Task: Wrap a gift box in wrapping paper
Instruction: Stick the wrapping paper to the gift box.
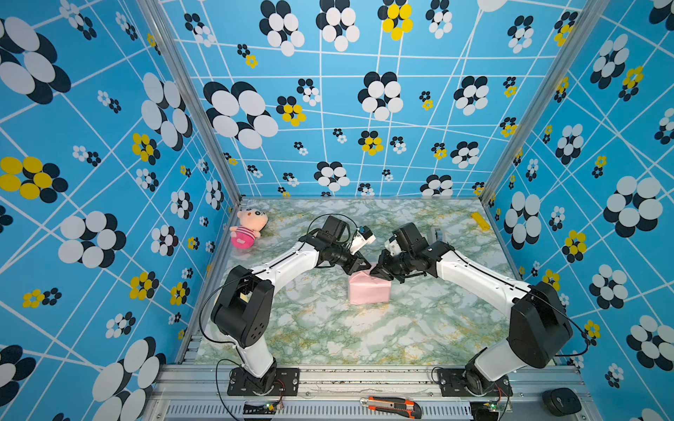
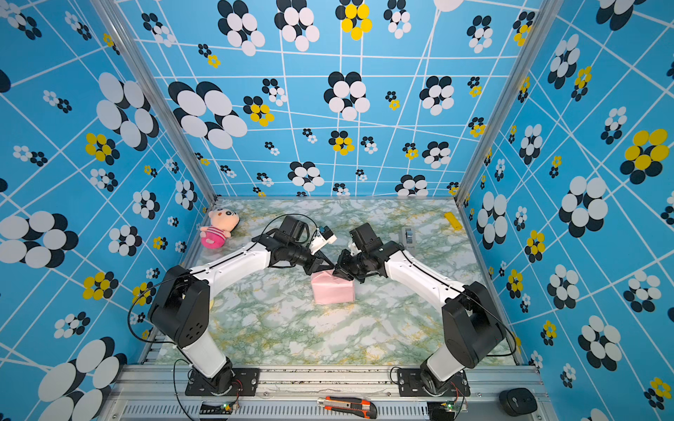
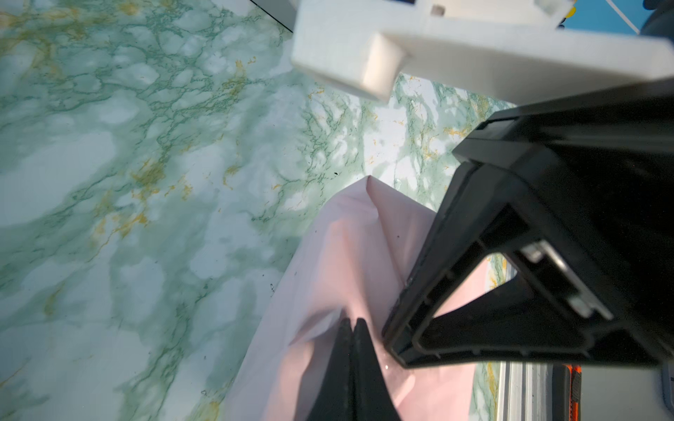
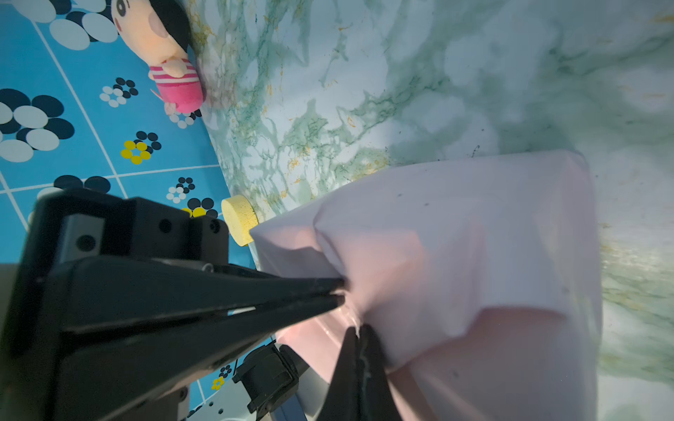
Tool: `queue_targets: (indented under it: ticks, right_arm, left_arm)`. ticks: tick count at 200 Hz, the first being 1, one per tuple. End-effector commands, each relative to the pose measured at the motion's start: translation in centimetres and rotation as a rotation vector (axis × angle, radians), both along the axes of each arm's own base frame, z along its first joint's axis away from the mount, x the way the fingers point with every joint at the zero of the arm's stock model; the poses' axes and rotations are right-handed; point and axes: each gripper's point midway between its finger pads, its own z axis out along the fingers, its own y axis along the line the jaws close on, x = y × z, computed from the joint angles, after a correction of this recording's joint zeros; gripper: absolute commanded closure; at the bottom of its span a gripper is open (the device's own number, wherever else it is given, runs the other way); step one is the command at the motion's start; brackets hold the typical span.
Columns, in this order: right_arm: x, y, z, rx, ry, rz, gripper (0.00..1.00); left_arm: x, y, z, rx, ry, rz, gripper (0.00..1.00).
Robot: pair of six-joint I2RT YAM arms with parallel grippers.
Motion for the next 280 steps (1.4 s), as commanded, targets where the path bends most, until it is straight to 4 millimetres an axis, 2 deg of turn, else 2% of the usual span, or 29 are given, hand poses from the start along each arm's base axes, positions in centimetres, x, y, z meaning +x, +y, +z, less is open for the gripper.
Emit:
queue_targets:
  ticks: [1,12,28,48,70,88,103,128,172,224,250,280]
  right_arm:
    - [-3.5,-2.8,-5.4,-0.146,0.149,-0.014,1.00]
    - [-3.8,-3.2,-5.7,-0.157,0.153,-0.020,1.00]
    - [-3.8,-3.4,-6.0,-0.162,0.152,-0.023,1.00]
    - [-3.8,-3.1,-6.2,-0.155,0.156,-0.021,1.00]
    - [-3.7,-3.1,-6.3,-0.157,0.152,-0.021,1.00]
    - [-3.7,-3.1,-6.3,-0.150,0.149,-0.022,1.00]
    - [-3.6,-3.1,-6.2,-0.149,0.146,-0.024,1.00]
    - [-3.5,-3.0,-6.1,-0.143,0.143,-0.024,1.00]
    - [-3.6,-3.0,-6.0,-0.137,0.137,-0.025,1.00]
    - [-4.2,-3.5,-5.4,-0.129,0.133,-0.039,1.00]
    - [-4.9,-3.8,-5.3,-0.119,0.145,-0.048,1.00]
    - [-6.5,-4.7,-5.5,-0.124,0.172,-0.060,1.00]
  left_arm:
    - [-0.4,0.7,-1.1,0.056,-0.002,0.016,0.99]
    - [0.0,0.9,-0.8,0.059,-0.022,0.036,0.89]
    - [1.0,1.1,0.9,0.030,-0.065,0.078,0.73]
    - [2.2,1.5,4.0,-0.042,-0.103,0.132,0.63]
    - [2.0,1.4,6.6,-0.103,-0.128,0.131,0.64]
    - [1.0,1.1,7.0,-0.133,-0.093,0.098,0.77]
    - [0.3,0.9,6.6,-0.143,-0.057,0.083,0.86]
    - [-0.9,0.5,5.1,-0.138,0.006,0.051,0.93]
    - [-1.9,-0.9,1.6,-0.095,0.085,0.017,0.96]
    - [-1.8,0.3,-3.4,0.048,0.114,0.050,0.99]
    - [-1.5,0.6,-4.5,0.081,0.112,0.070,1.00]
    - [-1.4,0.6,-4.7,0.085,0.109,0.078,1.00]
